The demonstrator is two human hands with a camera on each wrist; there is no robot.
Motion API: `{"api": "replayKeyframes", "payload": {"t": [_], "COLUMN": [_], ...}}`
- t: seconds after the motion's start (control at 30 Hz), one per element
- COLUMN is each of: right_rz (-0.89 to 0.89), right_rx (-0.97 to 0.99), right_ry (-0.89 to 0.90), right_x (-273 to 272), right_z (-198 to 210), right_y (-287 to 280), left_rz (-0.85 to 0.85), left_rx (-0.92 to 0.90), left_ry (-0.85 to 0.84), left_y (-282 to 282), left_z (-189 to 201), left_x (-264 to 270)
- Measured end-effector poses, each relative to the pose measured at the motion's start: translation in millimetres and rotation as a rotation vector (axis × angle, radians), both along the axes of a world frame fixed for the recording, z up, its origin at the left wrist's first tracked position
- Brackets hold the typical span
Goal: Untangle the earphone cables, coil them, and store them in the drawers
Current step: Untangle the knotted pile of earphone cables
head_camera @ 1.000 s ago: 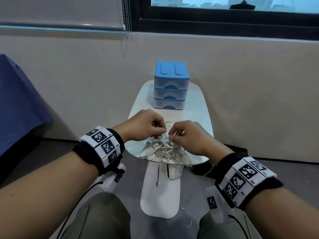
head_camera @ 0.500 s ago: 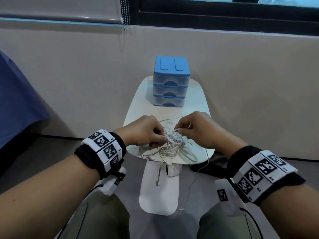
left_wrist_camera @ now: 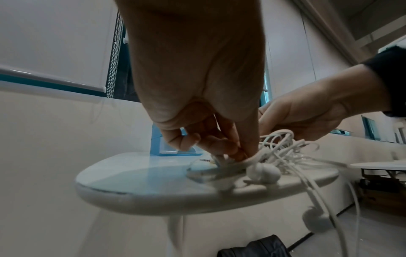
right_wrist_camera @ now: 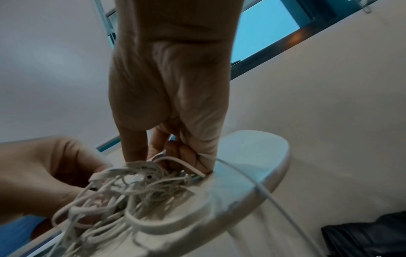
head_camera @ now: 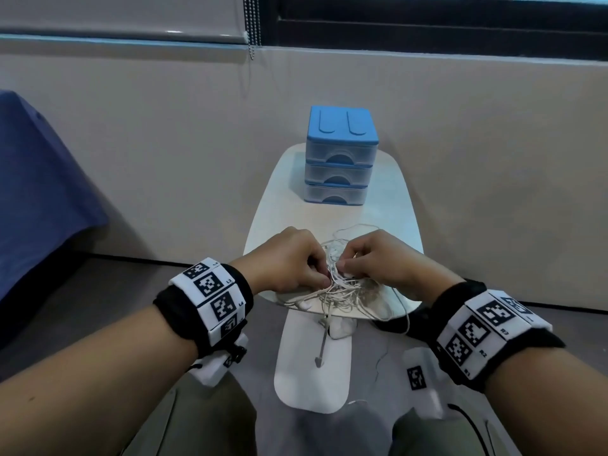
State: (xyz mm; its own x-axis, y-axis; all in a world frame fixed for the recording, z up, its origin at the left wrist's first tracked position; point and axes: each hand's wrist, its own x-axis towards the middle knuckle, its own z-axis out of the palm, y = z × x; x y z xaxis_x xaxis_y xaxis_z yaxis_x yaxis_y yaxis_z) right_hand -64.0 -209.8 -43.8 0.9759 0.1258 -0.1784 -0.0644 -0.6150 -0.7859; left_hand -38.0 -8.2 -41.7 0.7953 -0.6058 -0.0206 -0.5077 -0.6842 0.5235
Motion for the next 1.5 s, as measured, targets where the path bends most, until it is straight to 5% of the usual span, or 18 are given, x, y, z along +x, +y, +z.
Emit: {"api": "replayKeyframes", "payload": {"t": [0.33,0.77,1.5], "right_rz": [-0.032,-0.045,0.006], "right_rx": [0.355,0.265,0.451], "right_ry": [0.151,0.113,0.227], "right_x": [0,2,4], "right_z": [-3,-9,-11], "right_y": [-18,-14,-10], "left_rz": [0.000,-0.232,0.029], "left_rx": [-0.034,0.025,-0.202], "left_ry": [-0.157,-0.082,0.087], "left_y": [-5,-8,-17], "left_z": [-3,16,25], "left_x": [4,15,6]}}
